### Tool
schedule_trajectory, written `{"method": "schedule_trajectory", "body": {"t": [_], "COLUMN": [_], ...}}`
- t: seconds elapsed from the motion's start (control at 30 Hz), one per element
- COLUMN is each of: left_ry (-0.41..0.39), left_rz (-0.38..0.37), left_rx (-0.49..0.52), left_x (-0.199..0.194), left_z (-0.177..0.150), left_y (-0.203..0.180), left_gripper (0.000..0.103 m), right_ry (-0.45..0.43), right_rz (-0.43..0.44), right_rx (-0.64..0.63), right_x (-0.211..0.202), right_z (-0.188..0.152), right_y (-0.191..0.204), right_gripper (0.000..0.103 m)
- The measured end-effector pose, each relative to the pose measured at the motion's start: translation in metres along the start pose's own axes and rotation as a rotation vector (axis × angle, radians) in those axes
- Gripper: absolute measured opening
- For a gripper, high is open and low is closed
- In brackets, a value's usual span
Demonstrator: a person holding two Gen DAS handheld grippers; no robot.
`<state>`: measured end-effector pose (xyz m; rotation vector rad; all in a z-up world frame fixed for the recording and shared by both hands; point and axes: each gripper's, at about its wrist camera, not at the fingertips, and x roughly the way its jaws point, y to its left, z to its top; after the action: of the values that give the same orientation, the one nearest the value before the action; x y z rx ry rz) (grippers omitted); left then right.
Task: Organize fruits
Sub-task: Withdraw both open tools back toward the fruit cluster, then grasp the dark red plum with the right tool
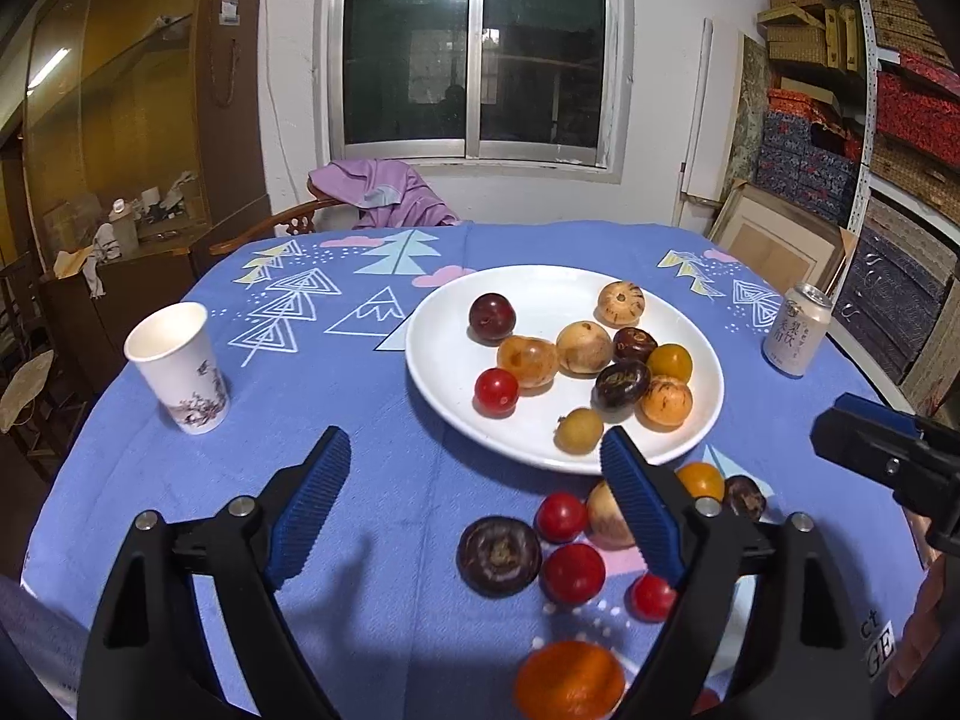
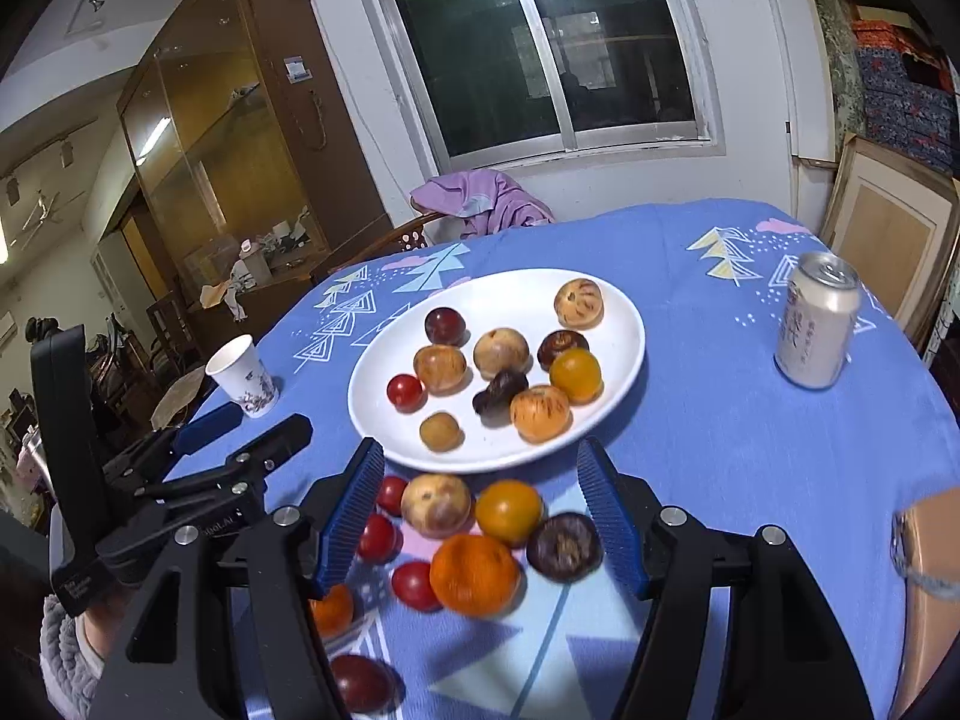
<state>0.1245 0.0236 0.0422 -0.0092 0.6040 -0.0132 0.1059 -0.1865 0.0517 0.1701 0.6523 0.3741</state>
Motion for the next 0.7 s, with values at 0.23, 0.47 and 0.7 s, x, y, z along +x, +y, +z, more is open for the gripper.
{"method": "schedule_trajectory", "body": {"t": [0.23, 0.47, 0.7], "left_ry": [0.018, 0.079, 0.103], "left_rz": [-0.021, -0.082, -0.099], "left_rx": [-0.038, -0.058, -0.007], "left_x": [-0.02, -0.034, -0.036], "left_z": [-0.028, -0.06, -0.074], "left_y": [0.016, 0.033, 0.024], "left_gripper": [0.095, 0.095, 0.095], "right_ry": [-0.008, 0.11, 0.181], "right_rz": [0.034, 0.048, 0.027], "right_rx": [0.012, -0.158, -0.284], "right_x": [-0.027, -0.009, 0.008], "right_z": [-0.037, -0.071, -0.092], "right_y": [-0.001, 0.039, 0.066], "right_gripper": [0.079, 0.079, 0.079]}}
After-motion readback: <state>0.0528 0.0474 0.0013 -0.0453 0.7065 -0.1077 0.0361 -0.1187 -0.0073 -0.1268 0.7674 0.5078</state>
